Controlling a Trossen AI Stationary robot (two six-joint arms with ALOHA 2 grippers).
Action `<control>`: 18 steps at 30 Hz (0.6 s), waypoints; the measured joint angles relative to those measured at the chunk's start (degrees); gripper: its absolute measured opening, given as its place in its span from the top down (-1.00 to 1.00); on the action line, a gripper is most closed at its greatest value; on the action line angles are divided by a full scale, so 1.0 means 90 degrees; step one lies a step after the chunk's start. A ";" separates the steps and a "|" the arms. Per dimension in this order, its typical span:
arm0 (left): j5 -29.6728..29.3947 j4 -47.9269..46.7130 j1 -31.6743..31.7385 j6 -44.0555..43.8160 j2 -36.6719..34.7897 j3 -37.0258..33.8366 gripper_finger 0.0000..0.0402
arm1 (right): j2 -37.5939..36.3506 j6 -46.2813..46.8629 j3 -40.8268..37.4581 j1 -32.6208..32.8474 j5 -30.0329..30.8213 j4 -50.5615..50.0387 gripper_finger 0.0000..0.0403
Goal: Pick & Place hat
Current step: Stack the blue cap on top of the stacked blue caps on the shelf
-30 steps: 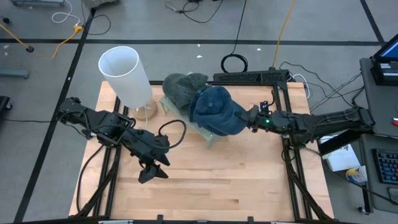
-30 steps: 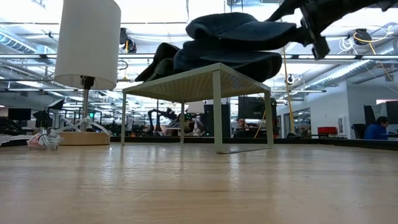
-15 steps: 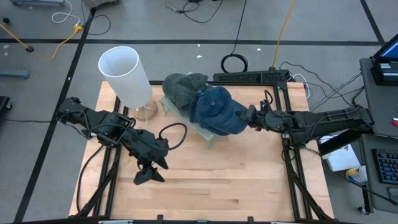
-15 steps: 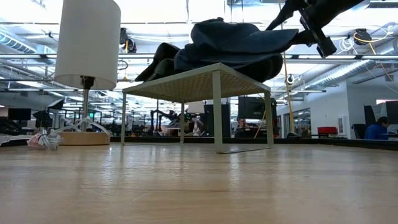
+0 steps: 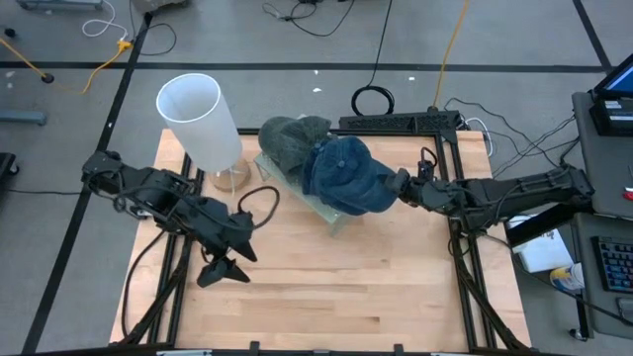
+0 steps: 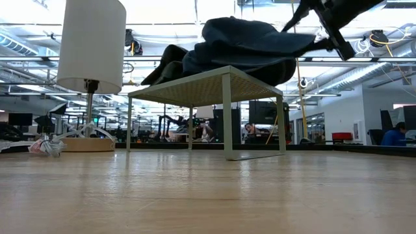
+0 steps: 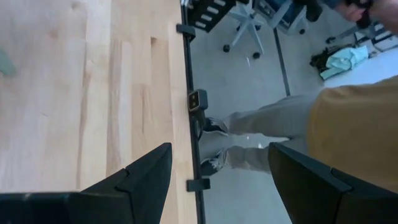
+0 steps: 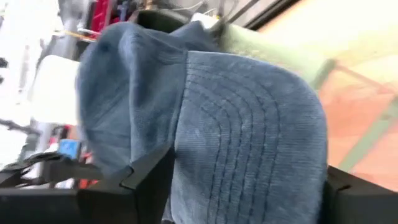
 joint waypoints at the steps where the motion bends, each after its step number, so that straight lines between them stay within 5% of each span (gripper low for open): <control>1: -0.0050 -0.0002 0.0000 0.0000 -0.0050 0.0000 -0.35 | 0.0000 0.0109 -0.0001 0.0026 0.0043 -0.0157 -0.22; 18: -0.0595 -0.0007 0.0003 0.0085 -0.0769 0.0000 -0.35 | 0.0000 0.0872 -0.0002 0.0528 0.1296 -0.1172 -0.41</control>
